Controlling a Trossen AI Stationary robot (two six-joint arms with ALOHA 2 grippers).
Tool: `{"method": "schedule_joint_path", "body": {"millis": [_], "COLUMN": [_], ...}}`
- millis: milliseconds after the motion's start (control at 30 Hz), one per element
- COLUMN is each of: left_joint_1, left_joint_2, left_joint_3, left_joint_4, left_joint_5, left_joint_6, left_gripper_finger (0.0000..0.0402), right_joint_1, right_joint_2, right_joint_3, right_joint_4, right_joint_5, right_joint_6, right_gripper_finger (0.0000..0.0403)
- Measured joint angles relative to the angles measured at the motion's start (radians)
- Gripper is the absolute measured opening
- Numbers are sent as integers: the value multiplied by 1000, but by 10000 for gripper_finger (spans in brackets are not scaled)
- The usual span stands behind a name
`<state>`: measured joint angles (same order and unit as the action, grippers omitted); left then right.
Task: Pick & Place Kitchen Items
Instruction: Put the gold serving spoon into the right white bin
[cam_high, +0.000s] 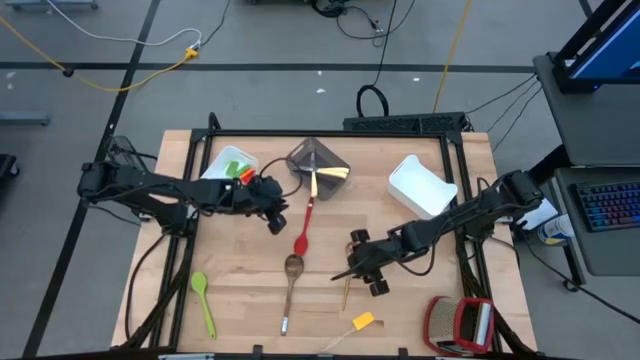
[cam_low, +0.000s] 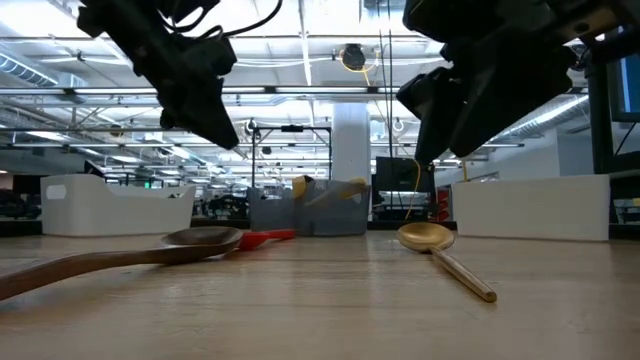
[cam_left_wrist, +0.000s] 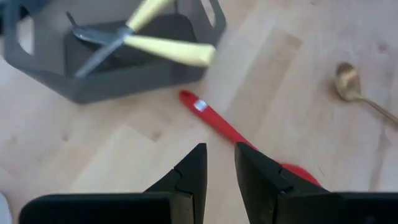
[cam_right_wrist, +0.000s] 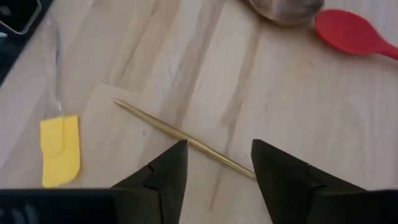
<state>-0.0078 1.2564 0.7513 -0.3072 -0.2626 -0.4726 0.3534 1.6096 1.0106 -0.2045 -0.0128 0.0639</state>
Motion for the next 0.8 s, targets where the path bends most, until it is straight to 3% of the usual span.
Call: {"method": "schedule_joint_path", "body": {"millis": [300, 500, 800], "left_joint_1": [-104, -139, -145], "left_joint_2": [0, 0, 0], "left_joint_3": [0, -1, -1], "left_joint_4": [-21, -21, -25], "left_joint_5": [-42, -123, -124], "left_joint_6": [-62, -83, -83], "left_gripper_finger": [85, 85, 85], "right_joint_1": [0, -1, -13], "right_joint_2": [0, 0, 0], "right_joint_3": [-105, -140, -141], "right_joint_4": [246, 327, 374], "right_joint_5": [-19, -19, -19], "right_joint_6": [3, 3, 3], "right_gripper_finger": [177, 177, 177]}}
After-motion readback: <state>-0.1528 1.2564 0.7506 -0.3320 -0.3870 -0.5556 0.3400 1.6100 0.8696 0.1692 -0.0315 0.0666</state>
